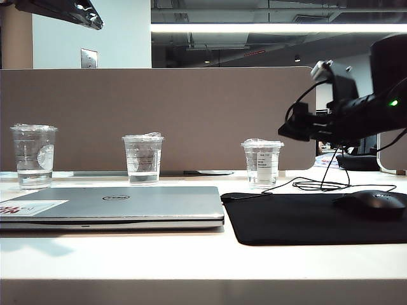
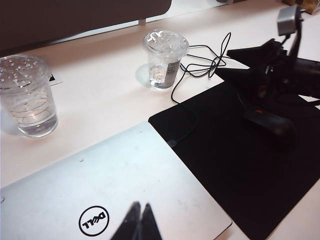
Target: Pick up the coffee cup on the right and place it on the right side of the laptop.
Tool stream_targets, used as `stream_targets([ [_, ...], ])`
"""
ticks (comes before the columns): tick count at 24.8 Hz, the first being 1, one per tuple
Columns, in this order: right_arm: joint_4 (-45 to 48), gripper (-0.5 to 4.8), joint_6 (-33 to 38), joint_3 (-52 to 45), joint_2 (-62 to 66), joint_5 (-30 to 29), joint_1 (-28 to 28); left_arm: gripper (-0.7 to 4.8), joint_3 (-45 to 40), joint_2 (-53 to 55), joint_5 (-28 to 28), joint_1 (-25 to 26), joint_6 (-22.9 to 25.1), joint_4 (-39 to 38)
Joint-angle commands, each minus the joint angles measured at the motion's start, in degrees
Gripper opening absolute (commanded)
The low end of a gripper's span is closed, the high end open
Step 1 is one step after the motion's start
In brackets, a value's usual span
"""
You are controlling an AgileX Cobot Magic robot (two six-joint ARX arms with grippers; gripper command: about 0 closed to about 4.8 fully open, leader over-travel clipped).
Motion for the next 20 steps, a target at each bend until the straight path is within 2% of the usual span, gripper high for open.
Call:
stream_targets([
  [1, 1.14, 4.79, 0.07, 4.55, 4.09, -0.61, 0.09, -0.05, 0.28, -0.26, 0.46, 0.07, 0.02, 0.94],
  [8, 0.09, 4.79, 0.09, 13.44, 12.57, -2.45, 0.31, -0.06, 0.28, -0.26, 0.46, 0.07, 0.02, 0.92],
  [20, -0.96, 4.79, 0.26, 22.95, 20.74, 1.84, 3.26, -0.05, 0.28, -0.26, 0.48, 0.07, 0.0, 1.18],
])
